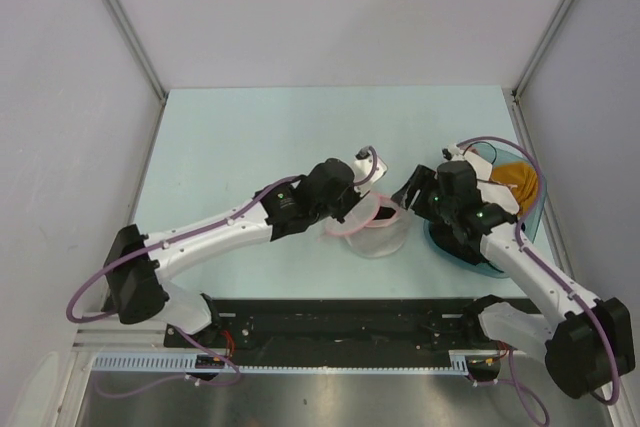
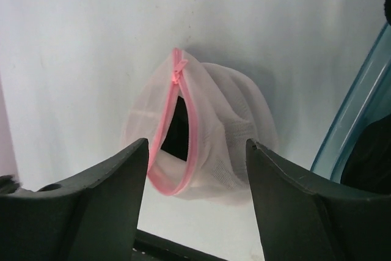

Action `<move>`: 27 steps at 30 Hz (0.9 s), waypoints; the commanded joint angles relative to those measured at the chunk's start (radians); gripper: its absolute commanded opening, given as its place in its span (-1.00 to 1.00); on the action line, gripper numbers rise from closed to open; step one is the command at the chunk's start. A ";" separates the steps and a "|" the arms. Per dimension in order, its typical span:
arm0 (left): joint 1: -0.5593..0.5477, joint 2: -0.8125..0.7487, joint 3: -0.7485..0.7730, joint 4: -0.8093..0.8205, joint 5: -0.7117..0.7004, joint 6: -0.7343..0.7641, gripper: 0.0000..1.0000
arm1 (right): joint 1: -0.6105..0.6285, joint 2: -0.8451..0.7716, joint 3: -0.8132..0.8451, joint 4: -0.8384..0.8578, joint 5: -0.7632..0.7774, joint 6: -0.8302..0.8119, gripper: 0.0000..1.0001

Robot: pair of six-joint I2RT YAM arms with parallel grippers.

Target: Unzip the laundry bag and remove the bra

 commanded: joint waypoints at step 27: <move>0.000 0.284 0.216 -0.020 0.156 -0.320 0.66 | 0.081 -0.049 0.007 -0.019 0.086 -0.016 -1.00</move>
